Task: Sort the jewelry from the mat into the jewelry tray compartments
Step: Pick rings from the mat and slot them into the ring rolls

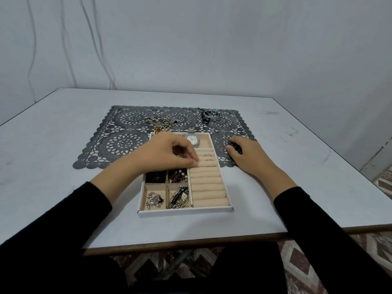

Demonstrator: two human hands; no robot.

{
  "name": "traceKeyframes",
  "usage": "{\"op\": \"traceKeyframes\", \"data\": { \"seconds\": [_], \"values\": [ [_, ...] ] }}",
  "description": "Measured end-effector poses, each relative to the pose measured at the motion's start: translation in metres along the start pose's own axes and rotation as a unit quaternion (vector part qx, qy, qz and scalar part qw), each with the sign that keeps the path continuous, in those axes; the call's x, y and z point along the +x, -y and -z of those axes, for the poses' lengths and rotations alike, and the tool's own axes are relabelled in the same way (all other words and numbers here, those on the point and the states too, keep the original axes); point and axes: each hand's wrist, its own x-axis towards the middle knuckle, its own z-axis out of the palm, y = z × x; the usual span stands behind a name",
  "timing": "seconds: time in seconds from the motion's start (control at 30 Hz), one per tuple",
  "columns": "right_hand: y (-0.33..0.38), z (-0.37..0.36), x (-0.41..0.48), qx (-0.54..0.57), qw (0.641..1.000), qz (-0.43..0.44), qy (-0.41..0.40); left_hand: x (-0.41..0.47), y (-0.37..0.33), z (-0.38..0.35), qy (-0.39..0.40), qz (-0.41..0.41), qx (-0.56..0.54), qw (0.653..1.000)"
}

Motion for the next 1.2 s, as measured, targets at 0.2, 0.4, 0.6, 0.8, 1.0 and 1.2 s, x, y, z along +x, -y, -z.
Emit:
{"op": "traceKeyframes", "data": {
  "seconds": [0.2, 0.4, 0.6, 0.8, 1.0, 1.2],
  "values": [
    [0.000, 0.000, 0.000, 0.002, 1.000, -0.003, -0.002, 0.000, -0.001, -0.002, -0.005, -0.007, 0.029, 1.000],
    [0.003, 0.003, 0.000, 0.017, 1.000, -0.024, 0.003, -0.002, 0.001, 0.004, -0.022, -0.005, -0.018, 1.000],
    [0.006, 0.006, 0.010, 0.034, 0.998, -0.048, -0.028, 0.001, 0.021, 0.025, -0.172, 0.018, -0.080, 0.982],
    [0.006, 0.004, 0.044, 0.046, 0.996, -0.060, -0.052, 0.025, 0.066, 0.051, -0.275, 0.073, 0.004, 0.959],
    [-0.003, -0.010, 0.083, -0.012, 0.993, -0.089, -0.072, 0.052, 0.110, 0.075, -0.284, 0.130, 0.123, 0.942],
    [-0.010, -0.018, 0.105, -0.066, 0.989, -0.115, -0.067, 0.075, 0.140, 0.085, -0.217, 0.142, 0.168, 0.951]
  ]
}}
